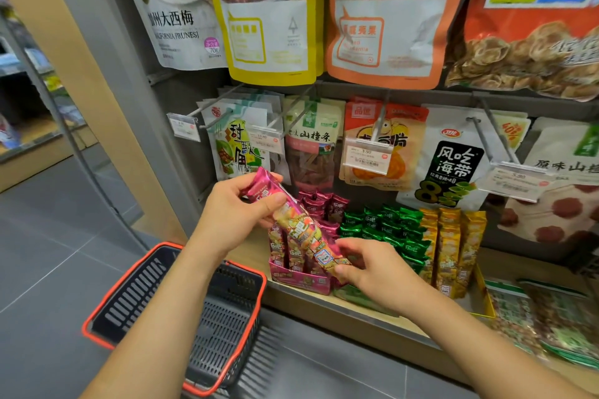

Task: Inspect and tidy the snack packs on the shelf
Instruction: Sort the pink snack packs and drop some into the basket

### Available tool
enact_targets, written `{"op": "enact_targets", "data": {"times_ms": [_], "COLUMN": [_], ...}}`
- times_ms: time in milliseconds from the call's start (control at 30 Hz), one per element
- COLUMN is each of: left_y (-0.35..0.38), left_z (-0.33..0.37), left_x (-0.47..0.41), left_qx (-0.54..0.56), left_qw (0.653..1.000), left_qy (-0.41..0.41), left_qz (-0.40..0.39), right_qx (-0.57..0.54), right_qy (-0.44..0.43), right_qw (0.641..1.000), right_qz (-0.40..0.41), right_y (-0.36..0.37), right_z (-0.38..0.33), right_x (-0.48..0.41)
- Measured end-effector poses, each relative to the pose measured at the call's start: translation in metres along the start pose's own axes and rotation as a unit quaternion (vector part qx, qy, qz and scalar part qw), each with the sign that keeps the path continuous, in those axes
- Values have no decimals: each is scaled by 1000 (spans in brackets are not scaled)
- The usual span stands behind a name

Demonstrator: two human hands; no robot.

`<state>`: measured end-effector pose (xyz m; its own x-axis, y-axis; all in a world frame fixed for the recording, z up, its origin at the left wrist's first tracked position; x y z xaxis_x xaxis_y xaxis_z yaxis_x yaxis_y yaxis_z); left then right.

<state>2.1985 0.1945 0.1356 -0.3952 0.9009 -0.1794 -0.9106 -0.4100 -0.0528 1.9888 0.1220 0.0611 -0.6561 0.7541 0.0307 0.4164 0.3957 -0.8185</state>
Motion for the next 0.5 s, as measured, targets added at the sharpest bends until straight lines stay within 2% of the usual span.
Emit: {"op": "enact_targets", "data": {"times_ms": [167, 300, 400, 500], "left_y": [-2, -4, -2, 3], "left_z": [-2, -7, -10, -16], "left_x": [-6, -11, -12, -16], "left_qx": [-25, -77, -112, -130], "left_qw": [997, 989, 979, 969], "left_qy": [38, 72, 112, 157], "left_qz": [58, 101, 128, 143], "right_qx": [120, 193, 207, 176], "right_qy": [39, 60, 60, 86], "right_qw": [987, 974, 972, 974], "right_qz": [99, 100, 90, 114], "right_y": [-7, -4, 5, 17], "right_z": [11, 21, 21, 25], "right_x": [-22, -46, -63, -72]}}
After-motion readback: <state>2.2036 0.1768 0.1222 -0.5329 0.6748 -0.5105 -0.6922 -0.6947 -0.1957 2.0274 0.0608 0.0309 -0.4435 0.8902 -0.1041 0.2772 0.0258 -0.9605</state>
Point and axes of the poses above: each hand's wrist, its own x-axis away from the middle knuckle, its own y-axis out of the palm, z = x × y, the point moved 3 cm from there along -x, towards the middle knuckle, and after that the axes turned 7 degrees about x, right-handed, at the moved point
